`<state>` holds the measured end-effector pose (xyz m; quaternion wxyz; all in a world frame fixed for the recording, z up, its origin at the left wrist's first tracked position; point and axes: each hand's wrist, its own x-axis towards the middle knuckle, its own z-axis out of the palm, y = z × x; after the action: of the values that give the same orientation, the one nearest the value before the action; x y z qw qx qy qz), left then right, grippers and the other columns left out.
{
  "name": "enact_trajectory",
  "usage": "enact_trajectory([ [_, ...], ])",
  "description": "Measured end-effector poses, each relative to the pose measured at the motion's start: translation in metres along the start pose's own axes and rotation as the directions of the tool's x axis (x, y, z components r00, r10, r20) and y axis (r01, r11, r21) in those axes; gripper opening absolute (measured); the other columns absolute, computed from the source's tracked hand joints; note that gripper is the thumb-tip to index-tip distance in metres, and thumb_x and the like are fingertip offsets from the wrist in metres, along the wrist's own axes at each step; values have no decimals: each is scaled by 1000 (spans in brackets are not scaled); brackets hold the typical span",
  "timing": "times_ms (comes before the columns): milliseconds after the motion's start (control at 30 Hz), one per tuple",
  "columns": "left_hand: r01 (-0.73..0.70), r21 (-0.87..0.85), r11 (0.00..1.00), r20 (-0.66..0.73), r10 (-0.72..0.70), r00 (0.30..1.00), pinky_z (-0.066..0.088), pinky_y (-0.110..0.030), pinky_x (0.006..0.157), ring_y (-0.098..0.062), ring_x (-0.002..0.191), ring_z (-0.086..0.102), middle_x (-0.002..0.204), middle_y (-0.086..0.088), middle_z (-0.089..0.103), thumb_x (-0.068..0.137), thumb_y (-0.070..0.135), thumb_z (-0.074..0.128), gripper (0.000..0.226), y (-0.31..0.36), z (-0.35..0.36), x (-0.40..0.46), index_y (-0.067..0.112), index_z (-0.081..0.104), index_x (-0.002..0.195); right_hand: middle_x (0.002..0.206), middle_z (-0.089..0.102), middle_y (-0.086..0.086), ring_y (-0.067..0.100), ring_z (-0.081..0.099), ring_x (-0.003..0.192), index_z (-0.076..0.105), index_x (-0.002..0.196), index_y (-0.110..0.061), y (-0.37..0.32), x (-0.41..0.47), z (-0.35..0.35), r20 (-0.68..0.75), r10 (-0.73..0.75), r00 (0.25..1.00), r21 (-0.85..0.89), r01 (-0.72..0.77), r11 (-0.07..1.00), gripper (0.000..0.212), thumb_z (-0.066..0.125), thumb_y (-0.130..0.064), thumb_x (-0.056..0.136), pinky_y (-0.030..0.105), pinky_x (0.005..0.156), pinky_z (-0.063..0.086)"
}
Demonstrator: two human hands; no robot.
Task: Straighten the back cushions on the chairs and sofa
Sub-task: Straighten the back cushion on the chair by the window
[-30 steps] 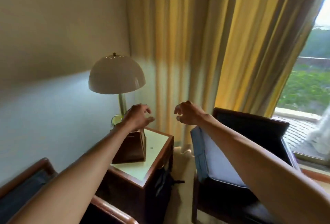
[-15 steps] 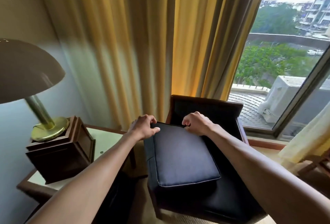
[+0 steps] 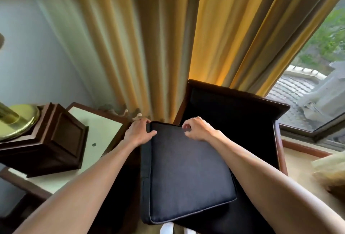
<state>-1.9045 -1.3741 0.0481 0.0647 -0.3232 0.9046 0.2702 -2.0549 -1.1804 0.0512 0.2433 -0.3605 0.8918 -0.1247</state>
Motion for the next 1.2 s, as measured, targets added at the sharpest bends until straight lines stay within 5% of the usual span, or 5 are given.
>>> enact_trajectory([
  [333, 349, -272, 897, 29, -355, 934, 38, -49, 110, -30, 141, 33, 156, -9, 27, 51, 77, 77, 134, -34, 79, 45, 22, 10, 154, 152, 38, 2, 26, 37, 139, 33, 150, -21, 39, 127, 58, 248, -94, 964, 42, 86, 995, 105, 86, -50, 64, 50, 110, 38],
  [567, 487, -469, 737, 217, -438, 872, 37, -39, 112, -26, 135, 43, 150, -4, 42, 37, 60, 93, 147, -37, 101, 59, 20, 11, 153, 158, 34, 6, 28, 32, 144, 29, 153, -22, 62, 150, 88, 335, -114, 935, 73, 95, 993, 108, 84, -57, 65, 51, 114, 33],
  [833, 305, -463, 832, 38, -325, 945, 45, -43, 103, -30, 121, 53, 135, -5, 53, 43, 47, 93, 124, 33, 92, 44, 22, 26, 144, 139, 49, 7, 27, 49, 125, 42, 143, -19, 91, 111, 43, 238, -57, 970, 162, 19, 987, 89, 80, -8, 63, 41, 100, 48],
  [1033, 51, -372, 927, -42, -71, 997, 46, -45, 102, -31, 121, 53, 134, -4, 54, 42, 47, 89, 115, 105, 86, 5, 27, 27, 137, 134, 43, -2, 27, 41, 124, 42, 142, -29, 124, 31, -5, 63, 29, 998, -4, -28, 1000, 83, 74, -20, 66, 52, 95, 47],
  [1200, -152, -281, 948, -16, 154, 988, 47, -51, 99, -31, 122, 53, 138, -1, 52, 37, 49, 85, 120, 149, 83, -22, 32, 23, 138, 134, 38, -2, 26, 37, 124, 19, 154, -36, 156, -39, -33, -2, 165, 986, -135, -164, 977, 115, 86, -24, 61, 49, 89, 49],
])
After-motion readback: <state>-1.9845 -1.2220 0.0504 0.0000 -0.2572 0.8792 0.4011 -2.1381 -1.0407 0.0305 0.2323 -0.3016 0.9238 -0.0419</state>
